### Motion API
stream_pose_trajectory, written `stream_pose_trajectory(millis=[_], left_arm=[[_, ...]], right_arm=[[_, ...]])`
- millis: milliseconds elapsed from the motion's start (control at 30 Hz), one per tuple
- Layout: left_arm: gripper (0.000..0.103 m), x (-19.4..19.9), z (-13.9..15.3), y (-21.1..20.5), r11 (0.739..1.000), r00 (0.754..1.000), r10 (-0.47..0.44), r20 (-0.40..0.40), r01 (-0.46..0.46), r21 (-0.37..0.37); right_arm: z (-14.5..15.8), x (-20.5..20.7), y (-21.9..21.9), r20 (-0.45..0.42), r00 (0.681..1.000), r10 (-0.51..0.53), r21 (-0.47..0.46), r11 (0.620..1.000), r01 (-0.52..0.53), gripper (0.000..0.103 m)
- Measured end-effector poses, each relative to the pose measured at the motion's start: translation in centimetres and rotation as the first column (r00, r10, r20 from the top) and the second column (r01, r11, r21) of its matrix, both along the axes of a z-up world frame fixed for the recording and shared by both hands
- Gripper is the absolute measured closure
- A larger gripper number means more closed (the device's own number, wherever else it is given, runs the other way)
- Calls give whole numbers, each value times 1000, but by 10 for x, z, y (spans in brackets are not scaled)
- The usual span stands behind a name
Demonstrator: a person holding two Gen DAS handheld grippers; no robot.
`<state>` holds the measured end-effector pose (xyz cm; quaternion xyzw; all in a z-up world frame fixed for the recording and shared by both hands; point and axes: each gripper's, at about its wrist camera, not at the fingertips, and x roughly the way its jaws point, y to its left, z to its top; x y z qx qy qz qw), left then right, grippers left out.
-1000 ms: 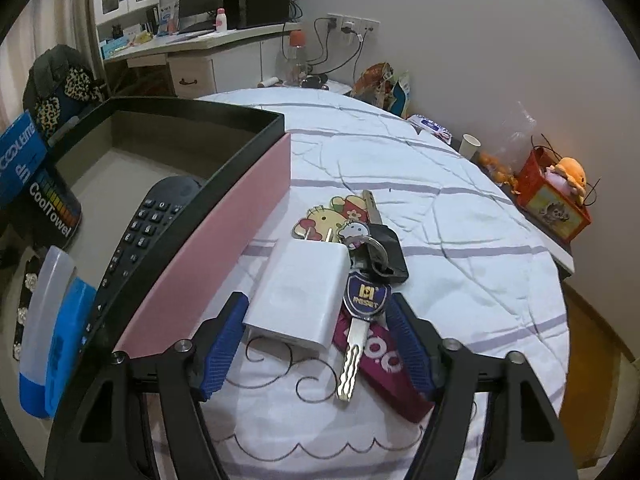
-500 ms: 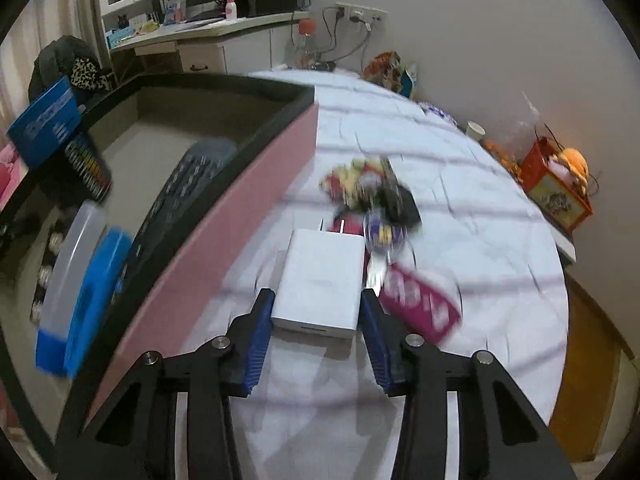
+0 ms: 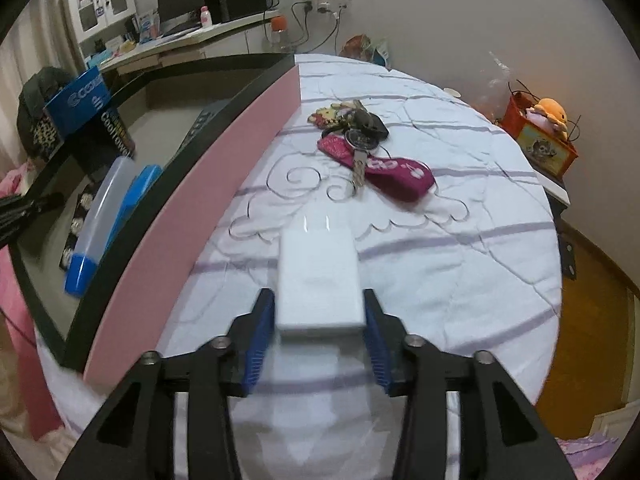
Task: Organize rigid objects
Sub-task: 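Carry the charger plug into the box and release it beside the remote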
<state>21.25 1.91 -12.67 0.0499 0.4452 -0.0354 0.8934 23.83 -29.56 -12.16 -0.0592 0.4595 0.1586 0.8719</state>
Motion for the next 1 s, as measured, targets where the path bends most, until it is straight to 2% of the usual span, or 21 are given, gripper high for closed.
stream_pose_trajectory(millis=[33, 67, 233, 300, 333, 367, 533, 667, 867, 1000], left_arm=[[97, -1, 0, 0, 1000, 1000, 0, 1, 0, 0], [97, -1, 0, -1, 1000, 1000, -1, 1, 1, 1], [97, -1, 0, -1, 1000, 1000, -1, 0, 1, 1], [97, -1, 0, 0, 1000, 1000, -1, 0, 1, 0], [97, -1, 0, 0, 1000, 1000, 0, 1, 0, 0], [98, -1, 0, -1, 1000, 1000, 0, 3, 0, 1], [98, -2, 0, 0, 1000, 1000, -1, 4, 1, 1], [98, -2, 1, -1, 1000, 1000, -1, 4, 1, 0], [97, -2, 1, 0, 1000, 1000, -1, 4, 1, 2], [97, -2, 2, 0, 1000, 1000, 1, 4, -1, 4]], right_arm=[[-1, 3, 2, 5, 1000, -1, 6, 1000, 1, 43], [-2, 4, 5, 10, 1000, -2, 5, 1000, 2, 41], [-4, 5, 16, 41, 999, 1, -34, 999, 1, 41], [-5, 5, 15, 50, 999, 1, -34, 999, 1, 46], [-4, 3, 15, 53, 999, 1, -34, 999, 1, 58], [-3, 2, 15, 53, 999, 6, -25, 1000, -5, 62], [3, -6, 18, 65, 998, 9, -40, 999, -6, 62], [17, -11, 18, 96, 995, 1, -26, 1000, 1, 62], [54, -17, 25, 176, 984, -6, -9, 1000, 8, 62], [77, -19, 42, 220, 975, 23, 10, 1000, -26, 62]])
